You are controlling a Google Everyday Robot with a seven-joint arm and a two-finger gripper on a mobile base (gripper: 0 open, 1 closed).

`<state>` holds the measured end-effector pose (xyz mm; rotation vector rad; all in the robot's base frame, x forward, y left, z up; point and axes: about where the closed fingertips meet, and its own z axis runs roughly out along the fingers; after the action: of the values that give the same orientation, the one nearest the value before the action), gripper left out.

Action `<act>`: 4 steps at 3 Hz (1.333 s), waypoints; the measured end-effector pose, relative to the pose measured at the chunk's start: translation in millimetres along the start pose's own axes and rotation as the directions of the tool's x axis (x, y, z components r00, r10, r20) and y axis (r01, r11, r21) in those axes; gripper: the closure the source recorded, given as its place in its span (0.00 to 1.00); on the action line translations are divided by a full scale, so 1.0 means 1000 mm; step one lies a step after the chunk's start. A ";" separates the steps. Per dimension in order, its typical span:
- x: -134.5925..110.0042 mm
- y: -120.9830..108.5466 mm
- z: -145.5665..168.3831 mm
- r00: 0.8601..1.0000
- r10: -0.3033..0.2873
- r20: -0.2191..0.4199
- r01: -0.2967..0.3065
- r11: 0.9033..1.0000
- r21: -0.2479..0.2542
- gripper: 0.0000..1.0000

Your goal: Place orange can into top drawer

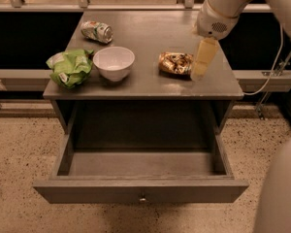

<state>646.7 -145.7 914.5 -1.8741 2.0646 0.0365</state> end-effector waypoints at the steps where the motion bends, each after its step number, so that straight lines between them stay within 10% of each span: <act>1: -0.007 -0.014 0.048 1.000 0.023 -0.006 -0.024 0.998 -0.066 0.00; 2: -0.008 -0.022 0.083 0.998 0.057 -0.015 -0.058 0.992 -0.110 0.03; 4: -0.024 -0.007 0.076 0.996 0.048 0.072 -0.040 0.994 -0.104 0.48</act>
Offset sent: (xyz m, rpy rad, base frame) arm 0.0522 0.0301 -0.0921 0.0030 0.1877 -0.0393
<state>672.8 -104.1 850.9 -1.8563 2.0895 0.2239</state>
